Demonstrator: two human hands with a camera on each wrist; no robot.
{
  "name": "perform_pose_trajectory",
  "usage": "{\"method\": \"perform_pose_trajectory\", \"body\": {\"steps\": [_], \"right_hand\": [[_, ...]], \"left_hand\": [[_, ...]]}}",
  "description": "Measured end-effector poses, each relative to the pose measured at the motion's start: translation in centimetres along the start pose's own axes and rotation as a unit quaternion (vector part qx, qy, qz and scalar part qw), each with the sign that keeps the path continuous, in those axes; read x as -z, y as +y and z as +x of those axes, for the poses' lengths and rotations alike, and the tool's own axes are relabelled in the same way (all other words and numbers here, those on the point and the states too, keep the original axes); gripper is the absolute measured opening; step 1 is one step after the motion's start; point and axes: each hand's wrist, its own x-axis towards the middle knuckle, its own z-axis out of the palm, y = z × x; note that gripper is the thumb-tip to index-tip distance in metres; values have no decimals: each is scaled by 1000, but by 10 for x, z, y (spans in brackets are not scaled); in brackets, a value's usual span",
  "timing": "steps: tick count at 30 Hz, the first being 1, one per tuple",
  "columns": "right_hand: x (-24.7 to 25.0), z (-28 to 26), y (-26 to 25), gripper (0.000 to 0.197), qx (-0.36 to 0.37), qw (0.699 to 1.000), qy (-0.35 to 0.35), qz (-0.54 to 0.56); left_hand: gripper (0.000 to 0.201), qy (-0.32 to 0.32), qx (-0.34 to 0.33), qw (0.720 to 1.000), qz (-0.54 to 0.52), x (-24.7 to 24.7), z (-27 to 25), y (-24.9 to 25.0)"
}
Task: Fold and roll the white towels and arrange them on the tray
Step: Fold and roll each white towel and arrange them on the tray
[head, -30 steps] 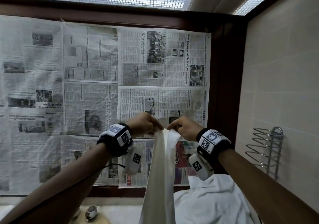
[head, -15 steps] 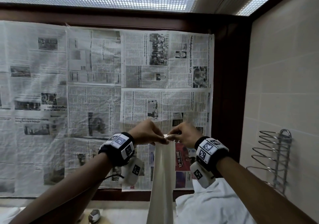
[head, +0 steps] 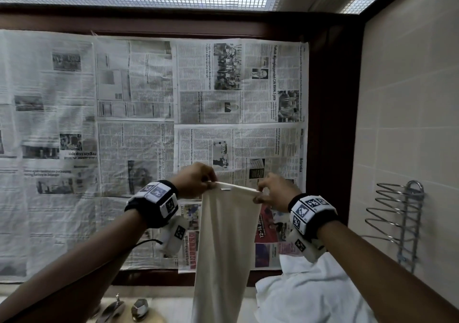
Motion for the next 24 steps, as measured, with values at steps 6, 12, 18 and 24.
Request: {"method": "perform_pose_trajectory", "body": {"steps": [6, 12, 18, 24], "right_hand": [[10, 13, -13, 20, 25, 997, 74, 28], [34, 31, -28, 12, 38, 988, 144, 39], [47, 43, -33, 20, 27, 982, 185, 7], [59, 47, -32, 18, 19, 977, 210, 40]], "left_hand": [[7, 24, 12, 997, 68, 16, 3, -8], [17, 77, 23, 990, 112, 40, 12, -1], [22, 115, 21, 983, 141, 47, 16, 0], [16, 173, 9, 979, 110, 53, 18, 3]]}}
